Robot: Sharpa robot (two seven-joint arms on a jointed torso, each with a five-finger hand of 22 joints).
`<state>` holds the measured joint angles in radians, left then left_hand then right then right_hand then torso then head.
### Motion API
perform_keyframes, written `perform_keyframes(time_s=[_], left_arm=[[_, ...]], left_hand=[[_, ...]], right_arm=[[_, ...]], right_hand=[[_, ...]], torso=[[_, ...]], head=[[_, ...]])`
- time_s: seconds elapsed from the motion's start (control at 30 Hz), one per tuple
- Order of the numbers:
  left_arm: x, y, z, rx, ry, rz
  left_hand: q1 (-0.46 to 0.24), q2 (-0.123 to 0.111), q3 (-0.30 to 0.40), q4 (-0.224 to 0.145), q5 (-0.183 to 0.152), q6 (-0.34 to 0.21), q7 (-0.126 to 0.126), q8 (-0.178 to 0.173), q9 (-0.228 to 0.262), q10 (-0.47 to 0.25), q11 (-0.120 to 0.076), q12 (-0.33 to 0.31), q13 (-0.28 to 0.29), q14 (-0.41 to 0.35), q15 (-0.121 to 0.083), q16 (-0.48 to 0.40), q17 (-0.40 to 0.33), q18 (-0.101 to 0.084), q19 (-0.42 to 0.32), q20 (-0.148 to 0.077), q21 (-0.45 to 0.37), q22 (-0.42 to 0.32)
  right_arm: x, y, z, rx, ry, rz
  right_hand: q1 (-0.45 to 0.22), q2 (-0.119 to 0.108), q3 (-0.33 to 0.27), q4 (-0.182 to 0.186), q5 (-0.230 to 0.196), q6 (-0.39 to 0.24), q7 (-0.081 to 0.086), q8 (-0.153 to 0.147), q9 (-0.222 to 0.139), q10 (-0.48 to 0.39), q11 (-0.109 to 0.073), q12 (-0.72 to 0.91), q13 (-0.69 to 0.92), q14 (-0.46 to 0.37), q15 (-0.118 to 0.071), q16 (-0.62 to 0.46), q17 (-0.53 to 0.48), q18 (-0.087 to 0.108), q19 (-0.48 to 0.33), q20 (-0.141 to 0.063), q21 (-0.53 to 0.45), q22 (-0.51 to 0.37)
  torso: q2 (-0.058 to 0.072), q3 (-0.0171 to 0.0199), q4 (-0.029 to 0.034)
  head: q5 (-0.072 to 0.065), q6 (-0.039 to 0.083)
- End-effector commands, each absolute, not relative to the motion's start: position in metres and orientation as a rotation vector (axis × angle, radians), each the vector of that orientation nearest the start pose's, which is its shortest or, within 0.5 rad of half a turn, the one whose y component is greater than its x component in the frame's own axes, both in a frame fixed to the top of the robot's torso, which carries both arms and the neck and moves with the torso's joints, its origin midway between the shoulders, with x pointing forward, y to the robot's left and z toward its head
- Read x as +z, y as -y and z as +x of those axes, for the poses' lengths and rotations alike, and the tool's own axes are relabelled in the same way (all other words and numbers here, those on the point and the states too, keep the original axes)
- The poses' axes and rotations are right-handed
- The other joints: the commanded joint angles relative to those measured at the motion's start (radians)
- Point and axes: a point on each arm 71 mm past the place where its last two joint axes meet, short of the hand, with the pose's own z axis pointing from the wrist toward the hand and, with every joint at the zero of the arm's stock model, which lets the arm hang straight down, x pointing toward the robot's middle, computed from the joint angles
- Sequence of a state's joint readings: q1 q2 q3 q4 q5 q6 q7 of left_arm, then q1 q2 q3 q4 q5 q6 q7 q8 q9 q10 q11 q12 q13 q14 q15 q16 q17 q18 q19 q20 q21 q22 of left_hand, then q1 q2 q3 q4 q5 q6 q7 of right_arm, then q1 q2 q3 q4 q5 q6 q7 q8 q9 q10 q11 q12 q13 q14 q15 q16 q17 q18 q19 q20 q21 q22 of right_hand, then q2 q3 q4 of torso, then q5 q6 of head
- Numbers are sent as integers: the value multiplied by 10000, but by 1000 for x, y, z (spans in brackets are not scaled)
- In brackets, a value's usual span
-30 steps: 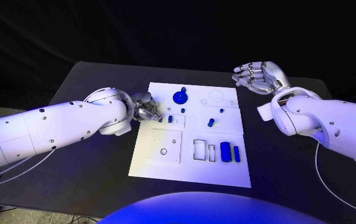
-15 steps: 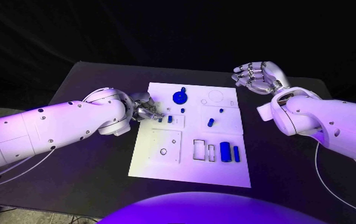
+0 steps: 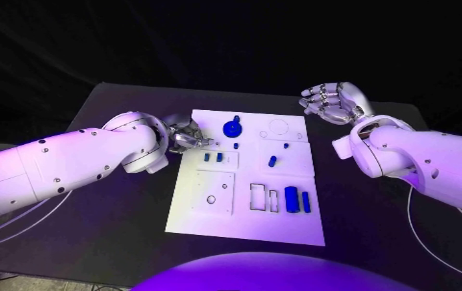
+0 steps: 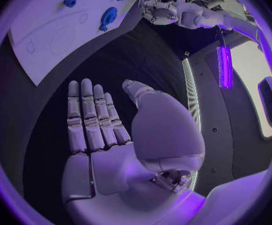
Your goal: Assemble the parts on the task board
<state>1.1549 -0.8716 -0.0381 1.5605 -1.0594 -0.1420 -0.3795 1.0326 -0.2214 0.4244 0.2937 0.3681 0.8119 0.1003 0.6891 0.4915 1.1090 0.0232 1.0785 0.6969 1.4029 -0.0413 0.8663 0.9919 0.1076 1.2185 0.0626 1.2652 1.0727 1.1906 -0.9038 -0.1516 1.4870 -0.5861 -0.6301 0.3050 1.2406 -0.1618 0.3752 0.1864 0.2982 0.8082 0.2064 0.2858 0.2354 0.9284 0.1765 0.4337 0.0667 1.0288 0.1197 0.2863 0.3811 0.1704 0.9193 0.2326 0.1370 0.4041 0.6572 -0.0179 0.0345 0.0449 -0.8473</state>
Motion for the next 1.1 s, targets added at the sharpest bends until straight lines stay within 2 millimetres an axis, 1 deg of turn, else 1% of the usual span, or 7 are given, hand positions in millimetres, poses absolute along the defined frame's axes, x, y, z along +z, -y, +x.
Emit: perform_keyframes(time_s=[0.03, 0.1, 0.13, 0.23, 0.4, 0.87, 1.1], left_arm=[[-216, -207, 472, -7749, -19918, -3305], [-214, -204, 473, -7996, -19645, -3056], [-212, -202, 474, -8133, -19459, -2863], [-208, -194, 476, -8444, -18914, -2119], [-205, -179, 480, -8718, -17966, -498], [-223, -142, 484, -8054, -17569, 3379], [-230, -134, 485, -7580, -17921, 4244]], left_hand=[[535, -45, -88, -24, 5, -372, 148, 41, 5, -1014, 160, -746, -914, -409, 152, -612, -443, 426, -1237, 115, -1271, -1682], [813, -70, -149, 16, -14, -531, 256, 25, -50, -1301, 291, -973, -1098, -708, 263, -978, -691, 582, -1821, 229, -2053, -2563], [1427, -92, -57, -24, -8, -770, 384, -103, -196, -1717, 382, -1373, -1404, 48, 339, 1358, 945, 747, -2471, 310, -3034, -3602], [2419, -144, 175, -40, -7, -911, 589, -247, -446, -2368, 621, -2381, -2185, -1527, 572, -620, -743, 739, -2705, 536, -3869, -4123], [3678, -341, 183, -206, -37, -903, 605, -699, -1078, -2495, 757, -3770, -3482, -2259, 701, -1313, -1573, 760, -2657, 689, -4975, -4888], [4626, -553, -280, -596, -57, -268, 419, -1830, -2100, -2196, 760, -5463, -4981, -2021, 660, -961, -1991, 746, -2356, 599, -4850, -4782], [4711, -543, -600, -546, -49, -108, 359, -2211, -2375, -2163, 741, -5752, -5341, -1539, 650, 1056, -1163, 737, -2225, 587, -4061, -4182]], right_arm=[[-212, 257, 478, 10073, -14537, 5967], [-212, 257, 478, 10071, -14543, 5971], [-212, 257, 478, 10071, -14546, 5972], [-212, 257, 478, 10077, -14556, 5972], [-212, 256, 478, 10116, -14600, 5965], [-214, 253, 478, 10177, -14687, 5965], [-215, 253, 478, 10149, -14681, 5950]], right_hand=[[-83, -14, -30, 25, 39, -9, 364, -32, -12, -66, 6, -28, -13, -21, 80, -57, -10, 101, -20, 65, -59, -19], [-82, -13, -30, 24, 40, -10, 364, -32, -12, -66, 6, -28, -13, -21, 80, -58, -10, 101, -20, 65, -60, -19], [-77, -12, -28, 21, 41, -10, 363, -32, -12, -67, 6, -28, -13, -20, 80, -60, -10, 102, -20, 65, -61, -21], [-58, -8, -23, 9, 46, -12, 362, -32, -13, -71, 4, -27, -13, -19, 79, -66, -9, 103, -19, 66, -66, -28], [-25, 0, -14, -12, 51, -13, 359, -33, -15, -74, 1, -24, -13, -15, 77, -76, -7, 105, -16, 68, -72, -39], [-6, 4, -8, -25, 51, -15, 359, -33, -16, -77, 2, -23, -12, -12, 77, -84, -6, 106, -13, 69, -78, -47], [3, 8, -7, -31, 51, -16, 360, -34, -17, -79, 2, -21, -12, -10, 77, -90, -5, 106, -12, 69, -81, -53]], torso=[[9, 0, -5], [12, 0, 2], [14, 0, 8], [6, 2, 19], [5, -8, 16], [4, 2, 10], [12, -7, 8]], head=[[-47, 39], [-62, 46], [-73, 48], [-100, 64], [-122, 149], [-123, 255], [-164, 248]])
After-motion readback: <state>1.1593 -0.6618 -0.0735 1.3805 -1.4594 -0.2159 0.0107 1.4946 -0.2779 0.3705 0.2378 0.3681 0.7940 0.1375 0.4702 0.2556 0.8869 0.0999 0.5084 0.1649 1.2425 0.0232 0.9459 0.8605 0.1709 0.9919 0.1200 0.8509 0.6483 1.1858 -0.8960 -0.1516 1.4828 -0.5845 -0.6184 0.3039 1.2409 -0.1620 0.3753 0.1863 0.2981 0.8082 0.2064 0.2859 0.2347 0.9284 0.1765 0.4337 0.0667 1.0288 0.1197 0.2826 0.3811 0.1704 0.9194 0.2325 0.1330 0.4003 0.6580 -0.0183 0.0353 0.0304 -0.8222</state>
